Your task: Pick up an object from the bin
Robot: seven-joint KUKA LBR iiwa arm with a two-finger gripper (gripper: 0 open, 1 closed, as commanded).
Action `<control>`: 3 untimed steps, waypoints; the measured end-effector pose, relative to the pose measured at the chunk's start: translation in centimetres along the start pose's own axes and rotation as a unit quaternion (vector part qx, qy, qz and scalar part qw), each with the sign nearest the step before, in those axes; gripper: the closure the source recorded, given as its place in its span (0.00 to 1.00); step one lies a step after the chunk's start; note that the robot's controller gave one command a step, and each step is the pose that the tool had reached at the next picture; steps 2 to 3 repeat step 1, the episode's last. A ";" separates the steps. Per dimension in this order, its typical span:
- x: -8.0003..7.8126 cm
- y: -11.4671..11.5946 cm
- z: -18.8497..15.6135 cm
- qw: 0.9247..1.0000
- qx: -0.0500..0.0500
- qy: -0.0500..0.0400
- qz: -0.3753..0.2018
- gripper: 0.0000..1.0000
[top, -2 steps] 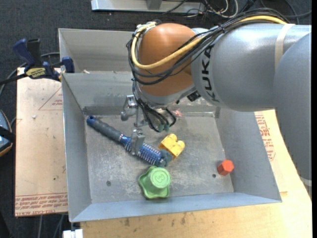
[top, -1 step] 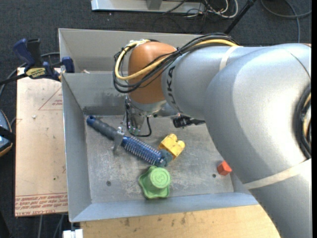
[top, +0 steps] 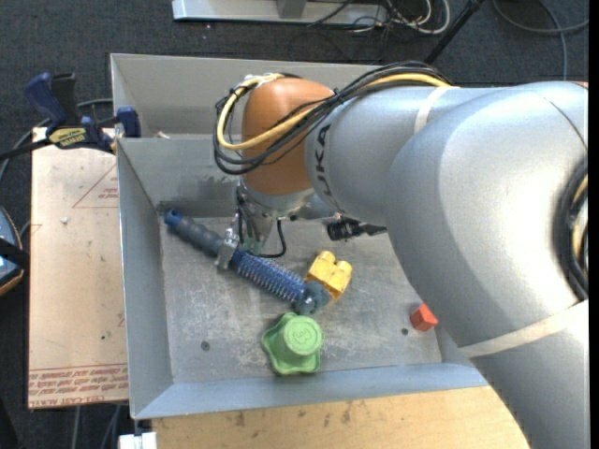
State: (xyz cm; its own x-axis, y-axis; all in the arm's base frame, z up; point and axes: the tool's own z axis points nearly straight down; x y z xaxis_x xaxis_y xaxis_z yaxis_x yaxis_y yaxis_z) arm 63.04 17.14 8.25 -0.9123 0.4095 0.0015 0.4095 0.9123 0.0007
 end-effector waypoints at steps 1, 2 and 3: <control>-0.2 -1.4 -14.8 0.997 -0.002 -0.005 -0.083 1.00; -0.2 -1.4 -14.8 0.997 -0.002 -0.005 -0.083 1.00; -0.2 -1.4 -14.8 0.997 -0.002 -0.005 -0.083 1.00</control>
Offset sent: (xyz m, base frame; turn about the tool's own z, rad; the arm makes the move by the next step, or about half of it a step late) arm -0.0051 -0.0138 0.1439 -0.1668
